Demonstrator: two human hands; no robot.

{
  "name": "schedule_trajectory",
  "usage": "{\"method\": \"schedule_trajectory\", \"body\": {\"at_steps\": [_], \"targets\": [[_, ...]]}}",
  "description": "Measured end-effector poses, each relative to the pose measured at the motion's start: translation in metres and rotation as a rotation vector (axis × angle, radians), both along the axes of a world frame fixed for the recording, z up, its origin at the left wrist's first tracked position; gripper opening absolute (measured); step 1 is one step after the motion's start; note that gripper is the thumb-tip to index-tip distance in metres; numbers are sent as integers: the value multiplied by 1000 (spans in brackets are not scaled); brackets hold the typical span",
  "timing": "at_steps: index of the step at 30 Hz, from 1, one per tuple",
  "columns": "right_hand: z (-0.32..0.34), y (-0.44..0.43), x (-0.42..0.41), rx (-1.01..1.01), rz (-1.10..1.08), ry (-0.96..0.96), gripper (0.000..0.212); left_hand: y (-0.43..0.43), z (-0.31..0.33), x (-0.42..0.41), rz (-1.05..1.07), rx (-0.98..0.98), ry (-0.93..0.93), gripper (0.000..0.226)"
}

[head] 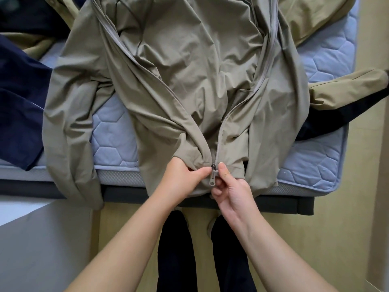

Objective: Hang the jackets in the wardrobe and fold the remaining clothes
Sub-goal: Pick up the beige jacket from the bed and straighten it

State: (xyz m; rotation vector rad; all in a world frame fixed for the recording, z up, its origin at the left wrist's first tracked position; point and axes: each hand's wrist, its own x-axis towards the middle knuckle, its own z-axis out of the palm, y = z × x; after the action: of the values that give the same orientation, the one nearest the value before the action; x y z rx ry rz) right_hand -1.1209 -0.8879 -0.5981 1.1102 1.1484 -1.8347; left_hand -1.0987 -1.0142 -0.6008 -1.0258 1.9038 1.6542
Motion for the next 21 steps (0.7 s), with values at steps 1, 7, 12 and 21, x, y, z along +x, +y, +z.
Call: {"method": "schedule_trajectory", "body": {"at_steps": [1,7,12,21], "targets": [[2,0,-1,51,98,-27,19,0,-1,2,14,-28,-41,28],[34,13,-9,569,932,378,24,-6,21,2,-68,-153,-168,25],[51,9,-22,675,1213,967,4,-7,48,-5,-236,-220,-179,38],[57,-10,-49,849,1932,1610,14,-17,66,2,-435,-367,-242,37]]}}
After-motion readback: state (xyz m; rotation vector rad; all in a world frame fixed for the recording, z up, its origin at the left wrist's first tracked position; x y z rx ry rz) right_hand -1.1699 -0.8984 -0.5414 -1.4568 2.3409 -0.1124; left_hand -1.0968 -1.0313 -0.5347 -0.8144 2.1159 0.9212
